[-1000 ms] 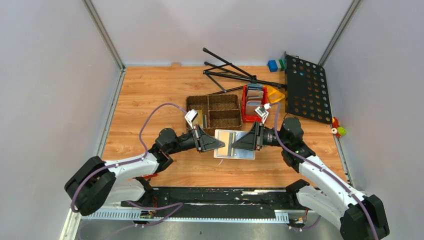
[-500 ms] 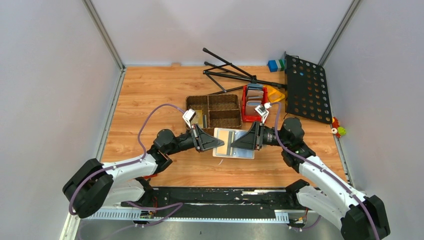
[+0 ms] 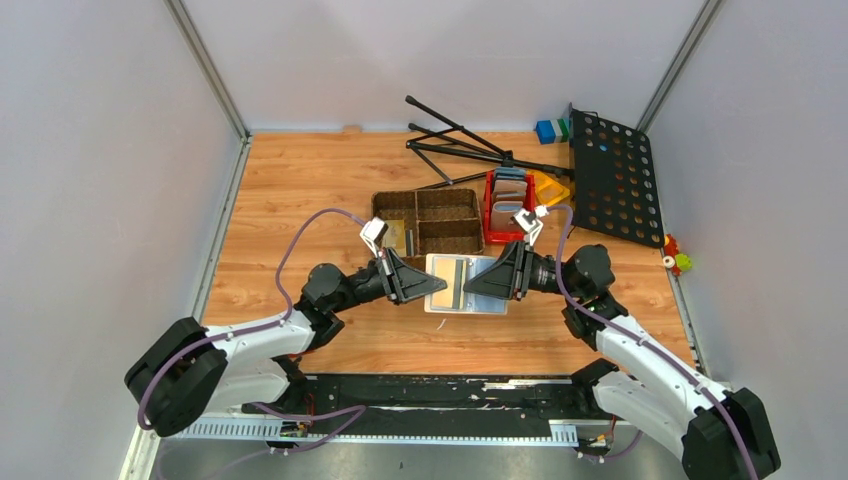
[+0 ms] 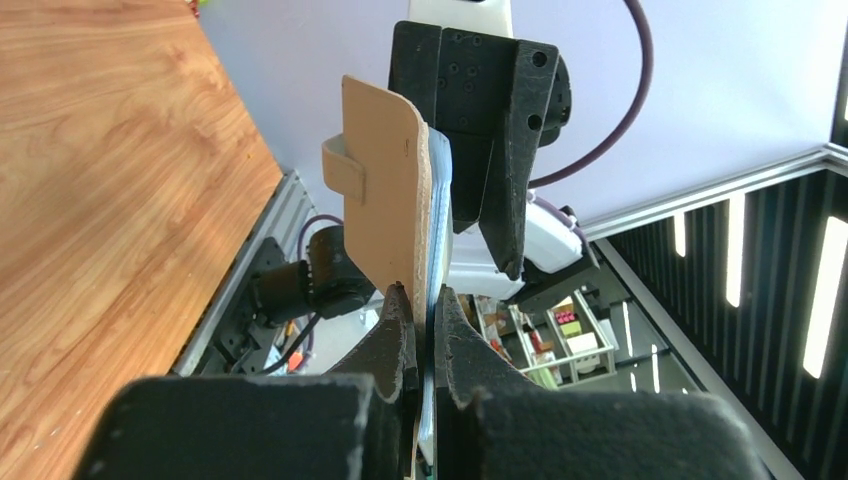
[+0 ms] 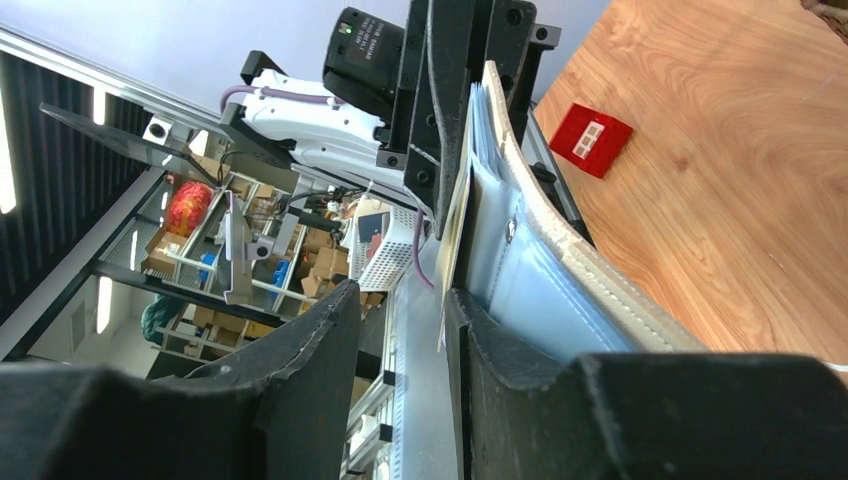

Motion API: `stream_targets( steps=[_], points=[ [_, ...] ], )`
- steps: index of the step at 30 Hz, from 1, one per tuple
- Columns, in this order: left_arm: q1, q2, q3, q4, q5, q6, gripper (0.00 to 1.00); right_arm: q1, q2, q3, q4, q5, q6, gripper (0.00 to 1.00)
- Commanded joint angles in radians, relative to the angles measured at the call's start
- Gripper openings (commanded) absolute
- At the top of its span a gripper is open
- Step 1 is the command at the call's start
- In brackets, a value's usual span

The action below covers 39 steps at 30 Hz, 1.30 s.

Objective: Take the credit cards out of the card holder
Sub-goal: Remove the credit card from the card holder.

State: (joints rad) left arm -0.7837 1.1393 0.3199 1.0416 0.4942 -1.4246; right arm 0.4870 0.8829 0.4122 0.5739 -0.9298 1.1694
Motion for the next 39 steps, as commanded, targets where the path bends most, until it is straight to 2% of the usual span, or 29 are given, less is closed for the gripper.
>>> stream_targets(
  steps=[1, 8, 14, 24, 28, 31, 36, 39],
  points=[
    [-0.036, -0.007, 0.030, 0.275, 0.021, -0.067, 0.00, 0.019, -0.001, -0.018, 0.043, 0.060, 0.026, 0.38],
    [-0.037, 0.033, 0.023, 0.406, 0.013, -0.118, 0.00, 0.018, 0.025, -0.029, 0.104, 0.060, 0.075, 0.38],
    [-0.037, 0.031, 0.029, 0.422, 0.017, -0.125, 0.00, 0.018, 0.045, -0.035, 0.113, 0.057, 0.084, 0.38],
    [-0.039, 0.005, 0.053, 0.377, 0.039, -0.093, 0.00, 0.018, 0.075, -0.030, 0.098, 0.061, 0.082, 0.41],
    [-0.058, 0.003, 0.071, 0.248, 0.035, -0.017, 0.00, 0.035, 0.066, 0.021, 0.022, 0.058, 0.011, 0.40],
    [-0.060, -0.007, 0.079, 0.140, 0.022, 0.033, 0.01, 0.045, 0.043, 0.046, -0.035, 0.063, -0.033, 0.35],
    [-0.061, -0.063, 0.101, -0.111, -0.013, 0.151, 0.08, 0.044, 0.006, 0.059, -0.102, 0.088, -0.078, 0.22],
    [-0.062, -0.099, 0.102, -0.189, -0.032, 0.191, 0.14, 0.044, -0.003, 0.076, -0.175, 0.106, -0.122, 0.06]
  ],
)
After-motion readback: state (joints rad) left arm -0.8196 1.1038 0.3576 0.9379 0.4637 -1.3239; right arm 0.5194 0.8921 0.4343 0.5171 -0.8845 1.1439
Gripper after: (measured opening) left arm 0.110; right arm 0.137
